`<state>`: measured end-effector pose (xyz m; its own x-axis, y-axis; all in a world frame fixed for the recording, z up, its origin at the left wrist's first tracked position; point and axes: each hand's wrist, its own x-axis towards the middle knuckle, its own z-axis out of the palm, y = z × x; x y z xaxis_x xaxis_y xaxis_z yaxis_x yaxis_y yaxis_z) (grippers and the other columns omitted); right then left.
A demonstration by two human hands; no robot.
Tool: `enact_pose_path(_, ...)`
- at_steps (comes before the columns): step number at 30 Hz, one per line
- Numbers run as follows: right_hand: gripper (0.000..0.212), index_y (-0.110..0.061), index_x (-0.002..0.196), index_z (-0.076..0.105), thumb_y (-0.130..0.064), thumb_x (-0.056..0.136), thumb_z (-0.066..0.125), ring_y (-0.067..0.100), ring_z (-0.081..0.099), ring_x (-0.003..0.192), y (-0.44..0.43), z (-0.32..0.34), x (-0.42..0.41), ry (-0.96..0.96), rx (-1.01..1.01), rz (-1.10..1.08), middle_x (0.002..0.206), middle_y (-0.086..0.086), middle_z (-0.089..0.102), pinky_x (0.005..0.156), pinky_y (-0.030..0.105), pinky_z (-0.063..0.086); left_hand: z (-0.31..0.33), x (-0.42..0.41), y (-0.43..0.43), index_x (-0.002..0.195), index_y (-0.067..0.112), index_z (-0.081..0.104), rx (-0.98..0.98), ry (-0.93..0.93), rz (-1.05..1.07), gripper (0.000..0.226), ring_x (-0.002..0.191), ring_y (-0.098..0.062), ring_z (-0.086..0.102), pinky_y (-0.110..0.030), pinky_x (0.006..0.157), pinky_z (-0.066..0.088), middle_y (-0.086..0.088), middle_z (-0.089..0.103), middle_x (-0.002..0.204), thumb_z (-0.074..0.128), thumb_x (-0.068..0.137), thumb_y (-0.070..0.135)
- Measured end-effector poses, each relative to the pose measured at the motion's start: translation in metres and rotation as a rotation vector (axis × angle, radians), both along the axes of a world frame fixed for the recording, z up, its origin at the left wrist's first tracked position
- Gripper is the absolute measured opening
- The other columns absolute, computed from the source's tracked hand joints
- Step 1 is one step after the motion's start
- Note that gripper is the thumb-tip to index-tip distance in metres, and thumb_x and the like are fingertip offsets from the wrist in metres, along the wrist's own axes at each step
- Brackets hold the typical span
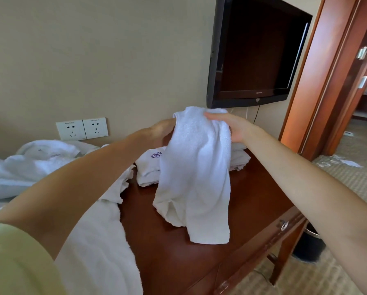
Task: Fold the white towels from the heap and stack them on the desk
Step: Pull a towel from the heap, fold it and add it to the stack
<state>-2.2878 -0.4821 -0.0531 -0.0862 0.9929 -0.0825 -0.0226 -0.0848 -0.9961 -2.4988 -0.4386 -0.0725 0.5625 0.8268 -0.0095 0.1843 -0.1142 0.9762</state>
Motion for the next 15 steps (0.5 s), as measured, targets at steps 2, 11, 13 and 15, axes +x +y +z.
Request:
enact_pose_path(2,0.057,-0.013,0.123,0.062,-0.025,0.071,0.083,0.023,0.065,0.110,0.006,-0.002,0.008,-0.084,-0.106,-0.065,0.118,0.008,0.069,0.100,0.042,0.048,0.004,-0.004,0.004,0.095,0.009,0.060,0.079,0.058,0.140,0.024,0.072,-0.021,0.053,-0.026,0.068,0.044,-0.010,0.052,0.086,0.049,0.091,0.030)
enact_pose_path(11,0.038,-0.010,0.120,0.064,-0.023,0.085,0.072,0.020,0.062,0.086,0.014,-0.009,0.082,-0.103,0.038,-0.759,0.105,0.005,0.066,0.074,0.030,0.053,0.031,-0.074,0.031,0.118,0.007,0.059,-0.070,-0.162,0.810,0.040,0.077,-0.021,0.064,-0.032,0.058,0.053,-0.006,0.066,0.095,0.029,0.103,0.028)
enact_pose_path(13,0.035,-0.008,0.119,0.064,-0.024,0.088,0.069,0.017,0.058,0.086,0.017,-0.007,0.089,-0.165,0.096,-0.803,0.103,0.005,0.064,0.067,0.026,0.049,0.040,-0.072,0.027,0.106,0.009,0.060,-0.044,-0.164,0.769,0.034,0.070,-0.017,0.061,-0.029,0.055,0.051,-0.002,0.062,0.083,0.027,0.101,0.017)
enact_pose_path(15,0.036,-0.008,0.122,0.064,-0.026,0.091,0.065,0.016,0.055,0.090,0.023,-0.002,0.088,-0.206,0.160,-0.812,0.115,0.007,0.064,0.073,0.026,0.045,0.052,-0.059,0.016,0.092,0.010,0.056,-0.043,-0.194,0.689,0.033,0.071,-0.015,0.059,-0.028,0.054,0.050,-0.001,0.059,0.083,0.025,0.101,0.013)
